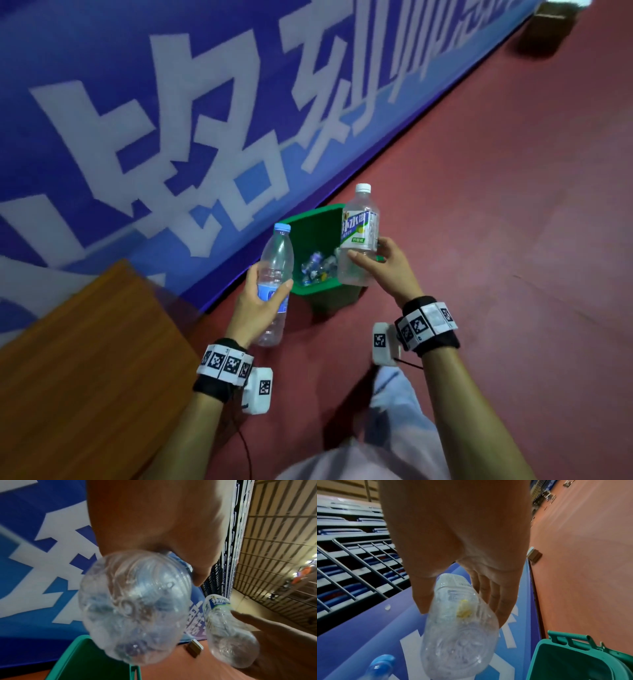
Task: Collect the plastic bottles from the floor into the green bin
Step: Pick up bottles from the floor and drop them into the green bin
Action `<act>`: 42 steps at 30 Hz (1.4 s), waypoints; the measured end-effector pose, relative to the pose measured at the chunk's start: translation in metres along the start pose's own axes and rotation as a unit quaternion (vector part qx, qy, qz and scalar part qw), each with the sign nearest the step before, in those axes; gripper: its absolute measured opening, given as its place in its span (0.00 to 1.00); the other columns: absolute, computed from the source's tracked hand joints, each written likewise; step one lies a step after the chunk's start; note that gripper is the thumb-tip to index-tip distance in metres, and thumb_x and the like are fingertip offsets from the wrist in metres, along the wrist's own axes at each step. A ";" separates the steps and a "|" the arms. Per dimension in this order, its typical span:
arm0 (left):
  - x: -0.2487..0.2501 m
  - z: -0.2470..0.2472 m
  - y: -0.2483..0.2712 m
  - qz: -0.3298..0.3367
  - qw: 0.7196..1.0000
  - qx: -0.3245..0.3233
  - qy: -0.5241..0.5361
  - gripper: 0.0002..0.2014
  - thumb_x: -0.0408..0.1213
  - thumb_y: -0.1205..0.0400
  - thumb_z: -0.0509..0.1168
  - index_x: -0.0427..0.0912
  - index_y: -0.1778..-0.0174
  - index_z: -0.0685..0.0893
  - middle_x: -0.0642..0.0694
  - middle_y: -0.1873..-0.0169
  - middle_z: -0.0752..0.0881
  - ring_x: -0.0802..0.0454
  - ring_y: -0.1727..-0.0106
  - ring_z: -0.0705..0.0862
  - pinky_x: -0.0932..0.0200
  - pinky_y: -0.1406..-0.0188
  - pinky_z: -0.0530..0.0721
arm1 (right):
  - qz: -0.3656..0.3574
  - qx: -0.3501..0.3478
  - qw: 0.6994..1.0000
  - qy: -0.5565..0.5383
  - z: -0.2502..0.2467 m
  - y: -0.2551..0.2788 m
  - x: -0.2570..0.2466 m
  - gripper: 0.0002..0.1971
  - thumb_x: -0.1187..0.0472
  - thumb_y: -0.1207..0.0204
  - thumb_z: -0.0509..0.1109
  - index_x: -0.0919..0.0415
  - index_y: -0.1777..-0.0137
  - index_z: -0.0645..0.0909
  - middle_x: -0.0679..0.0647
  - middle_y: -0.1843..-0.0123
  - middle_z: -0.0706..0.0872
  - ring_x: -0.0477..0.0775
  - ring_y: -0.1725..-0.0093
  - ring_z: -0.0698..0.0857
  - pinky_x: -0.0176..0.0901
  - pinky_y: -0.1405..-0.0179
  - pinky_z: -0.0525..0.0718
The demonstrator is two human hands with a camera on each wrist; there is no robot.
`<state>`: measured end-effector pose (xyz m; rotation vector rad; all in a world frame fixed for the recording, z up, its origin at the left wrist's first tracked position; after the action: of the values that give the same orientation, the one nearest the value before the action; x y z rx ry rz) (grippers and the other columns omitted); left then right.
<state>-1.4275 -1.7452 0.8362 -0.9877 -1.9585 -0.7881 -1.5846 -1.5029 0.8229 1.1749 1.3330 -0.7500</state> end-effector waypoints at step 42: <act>-0.056 0.181 -0.457 -0.189 0.948 -0.179 -0.185 0.37 0.51 0.17 0.72 0.37 0.17 0.67 0.34 0.23 0.76 0.37 0.25 0.79 0.46 0.25 0.76 | 0.103 -0.045 0.949 0.293 -0.054 -0.375 0.008 0.23 0.46 0.15 0.67 0.58 0.25 0.77 0.59 0.29 0.84 0.57 0.36 0.86 0.52 0.37 0.85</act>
<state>-1.8596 -1.8528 0.6194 -1.0371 -2.4284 -1.2830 -1.9504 -1.5615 0.7456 1.5021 1.6687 -0.1800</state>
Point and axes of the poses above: each hand's wrist, its own y-axis away from the middle knuckle, its own z-axis out of the palm, x = y × z, the point moved 4 cm from there along -y, towards the middle knuckle
